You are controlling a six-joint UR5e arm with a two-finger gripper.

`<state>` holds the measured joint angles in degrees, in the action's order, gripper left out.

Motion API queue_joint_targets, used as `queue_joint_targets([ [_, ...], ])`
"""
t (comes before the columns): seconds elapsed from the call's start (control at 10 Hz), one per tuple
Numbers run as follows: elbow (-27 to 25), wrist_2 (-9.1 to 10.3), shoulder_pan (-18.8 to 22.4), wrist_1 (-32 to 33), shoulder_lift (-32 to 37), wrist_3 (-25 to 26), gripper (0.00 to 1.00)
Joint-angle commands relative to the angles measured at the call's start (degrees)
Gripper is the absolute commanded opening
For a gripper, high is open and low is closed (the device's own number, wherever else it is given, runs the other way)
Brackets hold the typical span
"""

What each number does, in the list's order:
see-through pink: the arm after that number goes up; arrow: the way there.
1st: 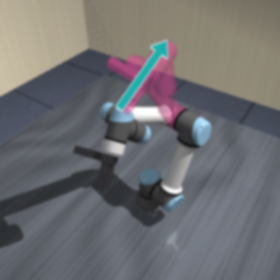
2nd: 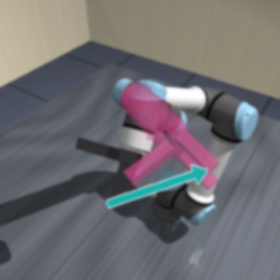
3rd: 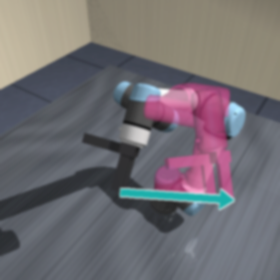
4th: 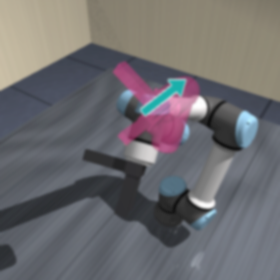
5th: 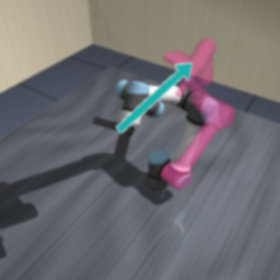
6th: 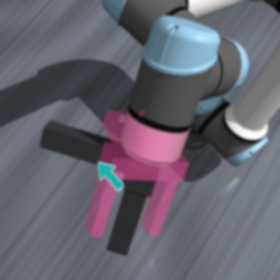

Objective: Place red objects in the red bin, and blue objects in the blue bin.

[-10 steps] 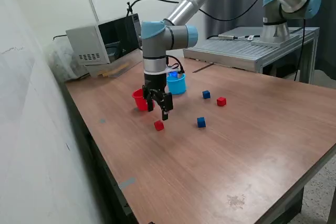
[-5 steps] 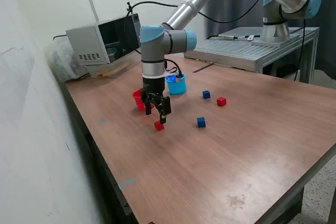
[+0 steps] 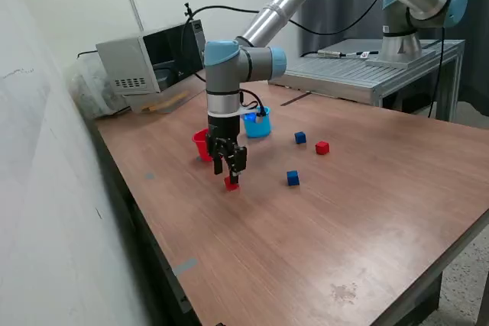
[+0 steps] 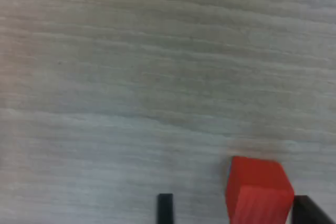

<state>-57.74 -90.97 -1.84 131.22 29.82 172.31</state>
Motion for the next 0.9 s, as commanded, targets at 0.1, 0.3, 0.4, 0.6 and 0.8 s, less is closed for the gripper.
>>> queue_joint_targets([
  [0.1, -0.9, 0.09, 0.1, 1.0, 0.0, 0.0, 0.0],
  [0.3, -1.1, 0.09, 0.6, 0.8, 0.1, 0.0, 0.0],
  [0.4, -1.0, -0.08, 0.9, 0.6, 0.1, -0.1, 0.0],
  [0.6, -1.8, -0.26, 1.0, 0.3, 4.2, -0.1, 0.0],
  [0.8, -8.0, -0.44, 1.0, 0.1, 13.5, 0.0, 0.0],
])
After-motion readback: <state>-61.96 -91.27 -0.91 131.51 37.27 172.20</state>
